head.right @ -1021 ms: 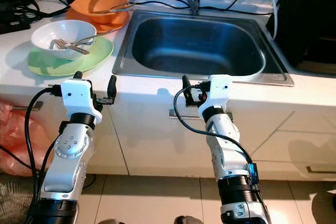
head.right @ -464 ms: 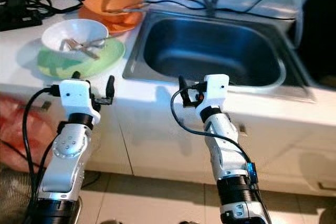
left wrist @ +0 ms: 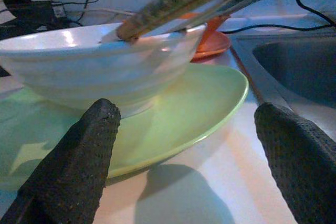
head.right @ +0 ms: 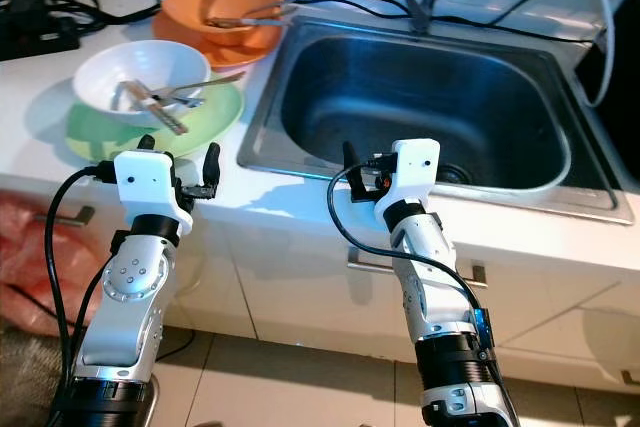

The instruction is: Kitchen organization

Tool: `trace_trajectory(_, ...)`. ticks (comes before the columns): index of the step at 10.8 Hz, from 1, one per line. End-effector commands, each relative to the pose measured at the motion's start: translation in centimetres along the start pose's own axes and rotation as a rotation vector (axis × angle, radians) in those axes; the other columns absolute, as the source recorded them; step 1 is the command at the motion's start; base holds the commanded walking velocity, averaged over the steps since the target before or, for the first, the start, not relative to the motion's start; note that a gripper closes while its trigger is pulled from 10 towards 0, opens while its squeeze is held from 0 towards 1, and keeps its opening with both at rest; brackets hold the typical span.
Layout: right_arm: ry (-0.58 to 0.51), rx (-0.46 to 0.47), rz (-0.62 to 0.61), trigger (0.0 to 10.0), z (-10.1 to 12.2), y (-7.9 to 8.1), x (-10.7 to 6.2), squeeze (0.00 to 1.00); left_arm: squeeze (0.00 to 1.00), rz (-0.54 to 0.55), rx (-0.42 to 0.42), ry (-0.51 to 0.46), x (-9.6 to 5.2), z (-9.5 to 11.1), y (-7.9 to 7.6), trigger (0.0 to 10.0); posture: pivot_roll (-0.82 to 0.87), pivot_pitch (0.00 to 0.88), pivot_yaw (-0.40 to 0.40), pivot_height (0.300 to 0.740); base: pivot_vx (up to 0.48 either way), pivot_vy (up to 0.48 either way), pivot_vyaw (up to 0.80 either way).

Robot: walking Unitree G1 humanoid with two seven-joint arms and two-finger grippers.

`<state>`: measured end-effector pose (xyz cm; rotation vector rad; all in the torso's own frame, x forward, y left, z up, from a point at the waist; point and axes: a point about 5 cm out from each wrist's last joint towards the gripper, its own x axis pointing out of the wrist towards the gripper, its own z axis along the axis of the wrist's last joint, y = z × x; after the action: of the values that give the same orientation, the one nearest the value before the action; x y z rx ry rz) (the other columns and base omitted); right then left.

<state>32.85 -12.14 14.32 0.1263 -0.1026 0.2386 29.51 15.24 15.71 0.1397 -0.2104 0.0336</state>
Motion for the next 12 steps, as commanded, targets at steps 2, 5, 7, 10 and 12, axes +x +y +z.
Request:
trace_trajectory(2, 0.006, 0.001, -0.009, 10.0, 0.0, -0.3, -0.1, 0.0, 0.0, -0.01, 0.002, -0.008, 0.0, 0.2, -0.3, 10.0, 0.07, 0.076, -0.062, 0.74, 0.261, 0.0, 0.0)
trace_trajectory(5, -0.113, -0.007, -0.044, 10.0, 2.5, -0.7, 0.3, 0.0, 0.0, -0.01, 0.001, -0.014, 0.0, 0.3, -0.3, 10.0, 0.07, 0.077, -0.063, 0.74, 0.268, 0.0, 0.0)
trace_trajectory(7, -0.118, -0.003, -0.036, 10.0, 2.8, -0.6, 0.4, 0.0, 0.0, -0.012, -0.003, -0.015, 0.0, 0.3, -0.5, 10.0, 0.07, 0.078, -0.065, 0.74, 0.27, 0.0, 0.0)
trace_trajectory(10, -0.115, -0.001, -0.035, 10.0, 2.8, -0.5, 0.4, 0.0, 0.0, -0.009, -0.005, -0.019, -0.1, 0.4, -0.3, 10.0, 0.07, 0.079, -0.067, 0.74, 0.316, 0.0, 0.0)
trace_trajectory(12, -0.109, -0.001, -0.033, 10.0, 2.7, -0.6, 0.4, 0.0, 0.0, -0.009, -0.005, -0.019, -0.1, 0.4, -0.4, 10.0, 0.07, 0.079, -0.067, 0.74, 0.351, 0.0, 0.0)
